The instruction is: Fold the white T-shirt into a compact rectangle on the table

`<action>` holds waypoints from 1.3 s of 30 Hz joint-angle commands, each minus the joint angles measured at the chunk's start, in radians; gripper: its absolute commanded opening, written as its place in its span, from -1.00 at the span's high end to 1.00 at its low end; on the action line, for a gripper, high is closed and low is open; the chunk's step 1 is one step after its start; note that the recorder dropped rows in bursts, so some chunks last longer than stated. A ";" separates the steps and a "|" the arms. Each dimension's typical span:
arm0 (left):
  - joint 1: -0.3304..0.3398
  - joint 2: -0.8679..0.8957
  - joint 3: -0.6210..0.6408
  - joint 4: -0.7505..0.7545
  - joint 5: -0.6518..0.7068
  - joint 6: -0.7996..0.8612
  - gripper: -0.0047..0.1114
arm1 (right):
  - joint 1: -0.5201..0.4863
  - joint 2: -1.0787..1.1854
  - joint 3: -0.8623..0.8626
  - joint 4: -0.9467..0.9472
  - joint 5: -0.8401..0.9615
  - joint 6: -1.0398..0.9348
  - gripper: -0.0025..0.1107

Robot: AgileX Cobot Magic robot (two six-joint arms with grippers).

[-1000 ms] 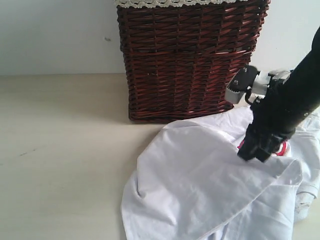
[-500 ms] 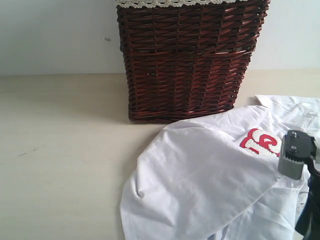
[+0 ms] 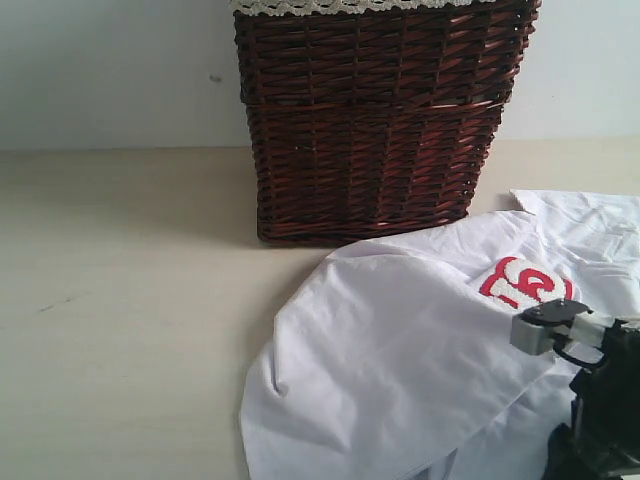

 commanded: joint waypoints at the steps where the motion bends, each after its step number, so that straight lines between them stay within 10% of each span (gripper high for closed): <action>1: -0.005 -0.006 0.000 -0.001 0.003 -0.002 0.92 | -0.005 0.012 0.004 0.103 -0.111 -0.015 0.02; 8: -0.005 -0.006 0.000 -0.001 0.003 -0.002 0.92 | -0.005 0.010 0.004 0.064 -0.137 -0.029 0.96; 23: -0.005 -0.006 0.000 -0.001 0.003 -0.002 0.92 | -0.005 -0.252 0.000 -0.182 0.272 -0.623 0.96; 39: -0.005 -0.006 0.000 -0.001 0.003 -0.002 0.92 | -0.005 -0.279 0.000 -0.479 0.272 -0.571 0.96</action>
